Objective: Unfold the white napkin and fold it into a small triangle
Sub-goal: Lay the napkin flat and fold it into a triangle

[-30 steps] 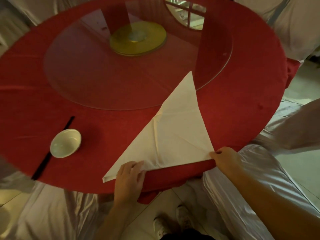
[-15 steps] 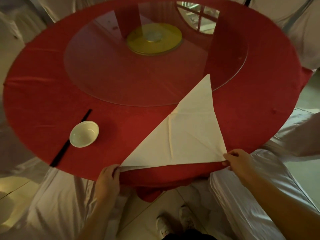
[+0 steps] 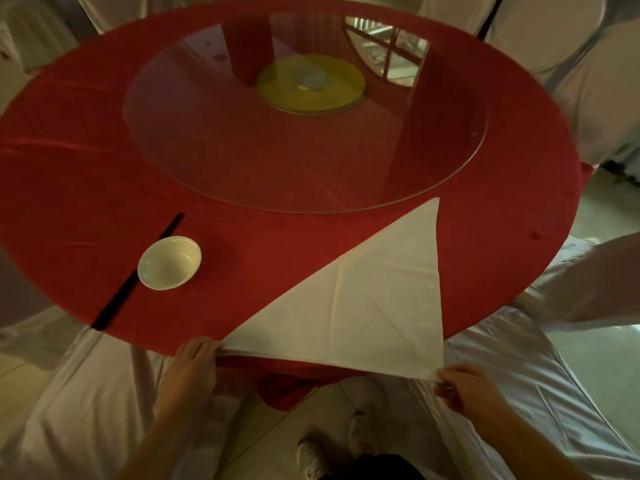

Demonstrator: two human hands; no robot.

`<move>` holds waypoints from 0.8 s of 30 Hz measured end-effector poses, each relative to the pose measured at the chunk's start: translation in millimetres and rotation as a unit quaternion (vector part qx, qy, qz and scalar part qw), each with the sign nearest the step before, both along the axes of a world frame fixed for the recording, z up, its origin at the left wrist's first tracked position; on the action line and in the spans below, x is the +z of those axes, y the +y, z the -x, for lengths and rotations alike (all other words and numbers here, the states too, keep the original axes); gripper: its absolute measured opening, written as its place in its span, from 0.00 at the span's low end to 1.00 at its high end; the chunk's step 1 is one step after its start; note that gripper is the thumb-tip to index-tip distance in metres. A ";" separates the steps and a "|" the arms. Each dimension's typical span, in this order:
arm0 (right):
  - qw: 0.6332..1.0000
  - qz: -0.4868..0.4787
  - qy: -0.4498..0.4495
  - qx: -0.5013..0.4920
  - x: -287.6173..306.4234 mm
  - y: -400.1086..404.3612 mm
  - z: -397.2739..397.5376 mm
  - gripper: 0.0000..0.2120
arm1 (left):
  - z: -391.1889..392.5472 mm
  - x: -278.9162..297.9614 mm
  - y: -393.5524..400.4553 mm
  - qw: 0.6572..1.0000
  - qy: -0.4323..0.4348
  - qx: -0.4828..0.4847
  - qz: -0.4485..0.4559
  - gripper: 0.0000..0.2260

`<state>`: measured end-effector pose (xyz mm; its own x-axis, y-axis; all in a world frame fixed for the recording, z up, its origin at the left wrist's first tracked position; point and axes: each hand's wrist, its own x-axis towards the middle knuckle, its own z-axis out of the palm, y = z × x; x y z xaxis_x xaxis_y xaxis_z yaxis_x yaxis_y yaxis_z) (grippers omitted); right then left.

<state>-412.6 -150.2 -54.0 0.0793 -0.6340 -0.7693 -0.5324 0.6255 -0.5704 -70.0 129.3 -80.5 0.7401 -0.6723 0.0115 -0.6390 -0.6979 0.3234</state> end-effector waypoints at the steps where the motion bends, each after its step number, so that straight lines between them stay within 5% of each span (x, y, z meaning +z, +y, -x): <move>1: 1.000 0.008 0.020 0.016 0.7 -0.8 0.1 0.03 | 3.0 2.2 -1.6 1.000 0.013 -0.013 -0.016 0.09; 5: 0.948 0.189 0.172 0.189 12.9 -13.5 -5.9 0.15 | 0.4 1.1 1.8 1.000 0.002 -0.015 -0.022 0.11; 11: 0.844 0.376 0.072 0.375 33.4 -10.4 -92.8 0.10 | 47.0 21.6 -65.1 0.995 -0.002 -0.035 0.089 0.16; 15: 0.718 0.437 -0.018 0.541 21.4 -0.4 -156.7 0.21 | 89.1 17.8 -129.3 0.998 0.038 -0.055 0.004 0.27; 18: 0.534 0.530 0.010 0.658 5.4 -5.1 -186.1 0.23 | 101.8 0.9 -154.4 0.994 0.015 -0.065 -0.081 0.29; 19: 0.511 0.520 0.029 0.684 -0.7 -8.9 -192.0 0.23 | 102.2 -1.3 -159.2 0.993 0.021 -0.062 -0.094 0.30; 24: 0.537 0.472 0.031 0.699 -26.6 -34.5 -196.8 0.28 | 96.5 -1.6 -169.9 0.991 0.057 -0.032 -0.116 0.30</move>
